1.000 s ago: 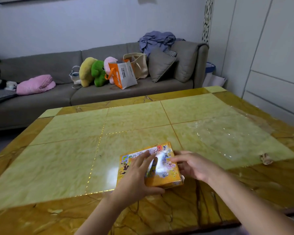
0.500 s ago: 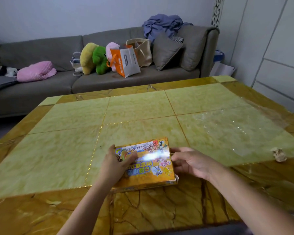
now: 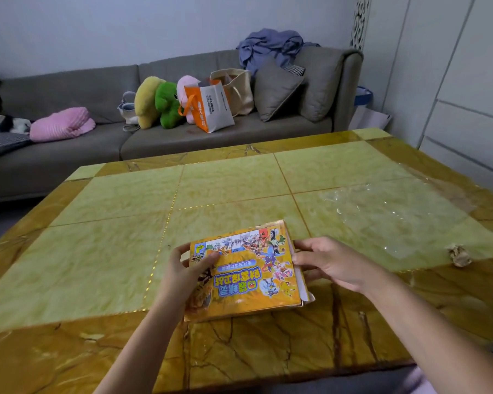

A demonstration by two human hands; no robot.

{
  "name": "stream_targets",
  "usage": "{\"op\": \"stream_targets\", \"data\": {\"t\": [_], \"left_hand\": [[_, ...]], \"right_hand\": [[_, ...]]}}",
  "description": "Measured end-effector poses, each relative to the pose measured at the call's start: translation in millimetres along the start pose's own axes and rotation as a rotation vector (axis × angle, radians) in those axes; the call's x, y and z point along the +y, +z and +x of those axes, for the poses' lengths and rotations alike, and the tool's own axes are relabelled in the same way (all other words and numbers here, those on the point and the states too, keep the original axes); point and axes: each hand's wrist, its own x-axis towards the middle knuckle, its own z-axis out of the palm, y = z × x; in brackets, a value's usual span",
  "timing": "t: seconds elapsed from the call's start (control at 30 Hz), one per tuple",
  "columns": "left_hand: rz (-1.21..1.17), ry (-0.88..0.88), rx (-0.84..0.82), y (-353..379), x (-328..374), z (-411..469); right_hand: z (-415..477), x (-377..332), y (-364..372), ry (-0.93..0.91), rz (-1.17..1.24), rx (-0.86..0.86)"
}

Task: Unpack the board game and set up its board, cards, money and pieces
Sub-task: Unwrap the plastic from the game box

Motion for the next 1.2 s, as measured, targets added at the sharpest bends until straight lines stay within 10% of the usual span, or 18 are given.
{"op": "stream_targets", "data": {"t": [0.33, 0.67, 0.93, 1.2], "left_hand": [[-0.071, -0.17, -0.08, -7, 2, 11], [-0.155, -0.21, -0.103, -7, -1, 13], [-0.091, -0.079, -0.029, 4, 4, 0], [-0.097, -0.027, -0.06, 1, 7, -2]], "right_hand": [[1, -11, -7, -0.013, 0.268, 0.101], [-5, -16, -13, -0.358, -0.483, 0.414], [-3, 4, -6, -0.018, -0.207, 0.148], [4, 6, -7, 0.03, -0.091, 0.241]]}}
